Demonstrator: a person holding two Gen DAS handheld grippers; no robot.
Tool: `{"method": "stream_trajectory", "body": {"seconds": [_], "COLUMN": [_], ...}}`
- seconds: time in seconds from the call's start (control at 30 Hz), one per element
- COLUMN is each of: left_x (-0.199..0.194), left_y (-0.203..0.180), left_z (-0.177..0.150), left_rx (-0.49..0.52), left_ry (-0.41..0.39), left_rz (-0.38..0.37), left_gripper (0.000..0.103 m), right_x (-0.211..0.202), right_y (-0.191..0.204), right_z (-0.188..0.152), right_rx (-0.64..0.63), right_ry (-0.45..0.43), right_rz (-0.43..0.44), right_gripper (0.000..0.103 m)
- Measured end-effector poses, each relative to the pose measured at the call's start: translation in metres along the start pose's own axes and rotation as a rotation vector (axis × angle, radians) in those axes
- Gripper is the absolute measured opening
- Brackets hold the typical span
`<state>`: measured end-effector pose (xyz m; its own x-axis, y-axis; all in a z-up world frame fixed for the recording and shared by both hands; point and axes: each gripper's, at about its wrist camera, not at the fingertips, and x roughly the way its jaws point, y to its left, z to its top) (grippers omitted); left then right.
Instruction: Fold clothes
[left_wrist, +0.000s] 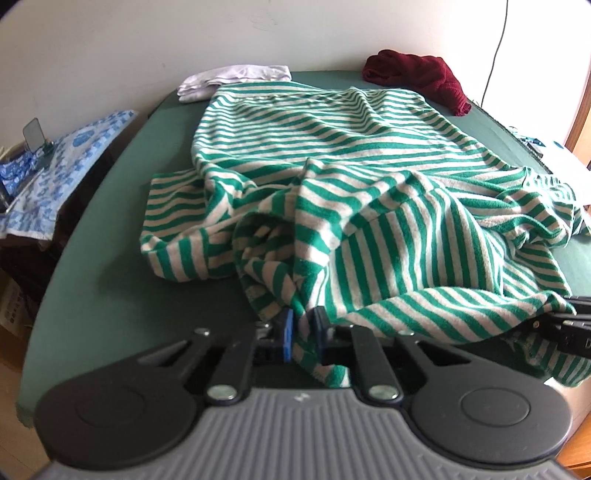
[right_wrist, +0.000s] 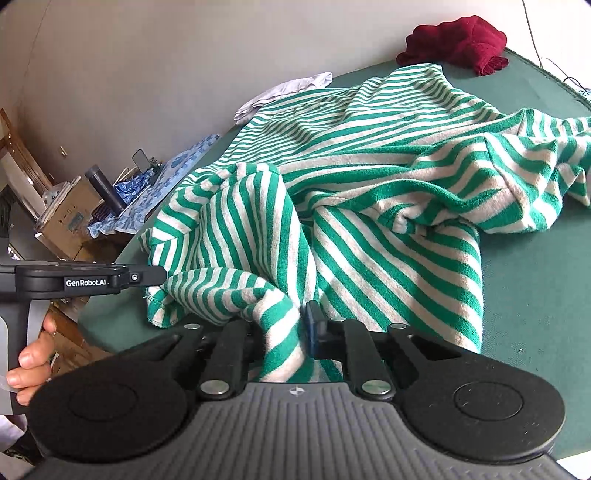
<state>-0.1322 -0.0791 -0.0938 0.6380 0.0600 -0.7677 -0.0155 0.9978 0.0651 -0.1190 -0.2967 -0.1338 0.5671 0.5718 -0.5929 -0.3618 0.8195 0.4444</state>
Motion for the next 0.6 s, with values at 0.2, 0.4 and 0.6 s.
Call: {"method": "stream_trajectory", "body": {"seconds": [0.2, 0.4, 0.6], "left_x": [-0.022, -0.032, 0.015], "left_y": [0.008, 0.003, -0.013], "left_z": [-0.017, -0.011, 0.008], "left_rx": [0.035, 0.044, 0.085], "left_ry": [0.017, -0.097, -0.073], "left_rz": [0.027, 0.072, 0.077], "left_gripper": [0.001, 0.088, 0.052], "right_x": [-0.008, -0.014, -0.016], "right_y": [-0.003, -0.003, -0.004], "right_z": [-0.001, -0.005, -0.006], "right_rx": [0.017, -0.059, -0.059], "right_ry": [0.046, 0.076, 0.07], "right_rz": [0.028, 0.056, 0.057], "right_gripper": [0.01, 0.007, 0.007]}}
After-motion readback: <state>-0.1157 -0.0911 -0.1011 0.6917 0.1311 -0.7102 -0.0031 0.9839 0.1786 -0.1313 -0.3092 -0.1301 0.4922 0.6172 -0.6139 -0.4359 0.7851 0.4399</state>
